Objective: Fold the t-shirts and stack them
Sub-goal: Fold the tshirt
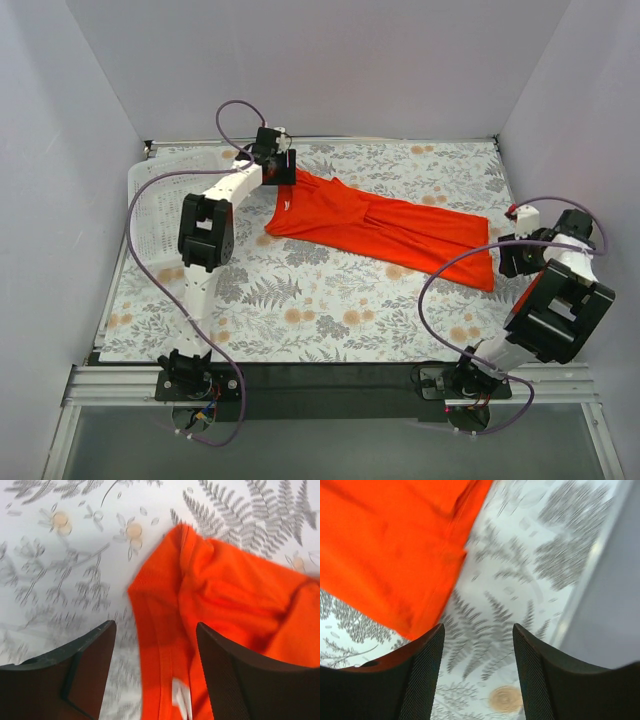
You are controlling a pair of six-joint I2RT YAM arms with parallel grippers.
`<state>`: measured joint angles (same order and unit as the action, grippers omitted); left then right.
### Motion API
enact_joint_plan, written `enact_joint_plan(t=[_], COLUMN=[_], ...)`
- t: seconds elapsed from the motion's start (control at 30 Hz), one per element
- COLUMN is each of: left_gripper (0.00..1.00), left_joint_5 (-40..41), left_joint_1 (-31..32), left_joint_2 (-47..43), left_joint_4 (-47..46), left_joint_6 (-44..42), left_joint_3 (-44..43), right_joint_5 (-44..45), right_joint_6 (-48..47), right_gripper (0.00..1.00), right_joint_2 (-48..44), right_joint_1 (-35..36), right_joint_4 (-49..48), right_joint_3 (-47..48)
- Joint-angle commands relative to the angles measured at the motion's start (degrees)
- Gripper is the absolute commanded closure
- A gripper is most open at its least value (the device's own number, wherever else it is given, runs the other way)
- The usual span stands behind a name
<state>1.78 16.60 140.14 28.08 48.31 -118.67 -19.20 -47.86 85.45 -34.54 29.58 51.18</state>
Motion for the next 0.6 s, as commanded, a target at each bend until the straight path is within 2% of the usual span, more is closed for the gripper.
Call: enact_joint_plan(t=[0.0, 0.07, 0.1, 0.17, 0.23, 0.3, 0.33, 0.37, 0.4, 0.43, 0.5, 0.57], left_gripper=[0.39, 0.31, 0.3, 0.3, 0.3, 0.31, 0.31, 0.31, 0.33, 0.35, 0.36, 0.37], left_joint_5=[-1.3, -3.3, -3.8, -5.1, -4.5, -6.3, -7.1, -10.1, -10.7, -11.9, -13.4, -14.1], left_joint_1=[-0.7, -0.7, -0.7, -0.7, -0.7, -0.8, -0.8, -0.8, -0.8, -0.9, -0.7, -0.7], left_joint_2=[-15.8, -20.8, -25.6, -31.0, -38.9, -44.9, -50.3, -53.2, -55.2, -58.4, -59.7, -59.7], left_joint_4=[-1.5, -1.5, -1.8, -2.7, -3.5, -6.3, -7.9, -9.7, -12.8, -14.3, -17.6, -20.2], left_joint_6=[-0.4, 1.5, 2.7, 5.0, 7.1, 12.7, 15.5, 17.7, 23.4, 25.6, 31.3, 33.2], left_joint_3=[6.0, 10.3, 15.8, 21.5, 31.6, 40.1, 49.1, 53.2, 56.8, 63.4, 67.7, 71.1], right_joint_5=[-5.9, -10.5, -11.6, -13.3, -14.5, -14.6, -13.8, -13.2, -13.0, -12.8, -12.6, -11.9], right_joint_6=[0.7, -0.6, -1.3, -1.7, -3.3, -2.6, -2.1, -1.5, -0.7, 1.2, 2.8, 3.6], right_gripper=[0.46, 0.44, 0.44, 0.44, 0.44, 0.44, 0.44, 0.44, 0.45, 0.45, 0.46, 0.47], right_joint_2=[3.2, 5.8, 8.0, 10.3, 13.1, 16.6, 18.0, 19.4, 22.3, 23.6, 27.3, 29.2], right_joint_1=[-0.2, 1.0, 1.8, 4.4, 6.3, 8.8, 9.7, 11.1, 11.4, 11.7, 12.1, 12.4], right_joint_4=[3.9, 7.6, 8.6, 10.0, 11.4, 11.5, 11.5, 11.5, 11.5, 11.5, 11.9, 12.2], right_joint_3=[9.8, 13.6, 16.4, 19.2, 22.6, 25.2, 28.3, 30.2, 31.9, 35.4, 38.6, 42.6])
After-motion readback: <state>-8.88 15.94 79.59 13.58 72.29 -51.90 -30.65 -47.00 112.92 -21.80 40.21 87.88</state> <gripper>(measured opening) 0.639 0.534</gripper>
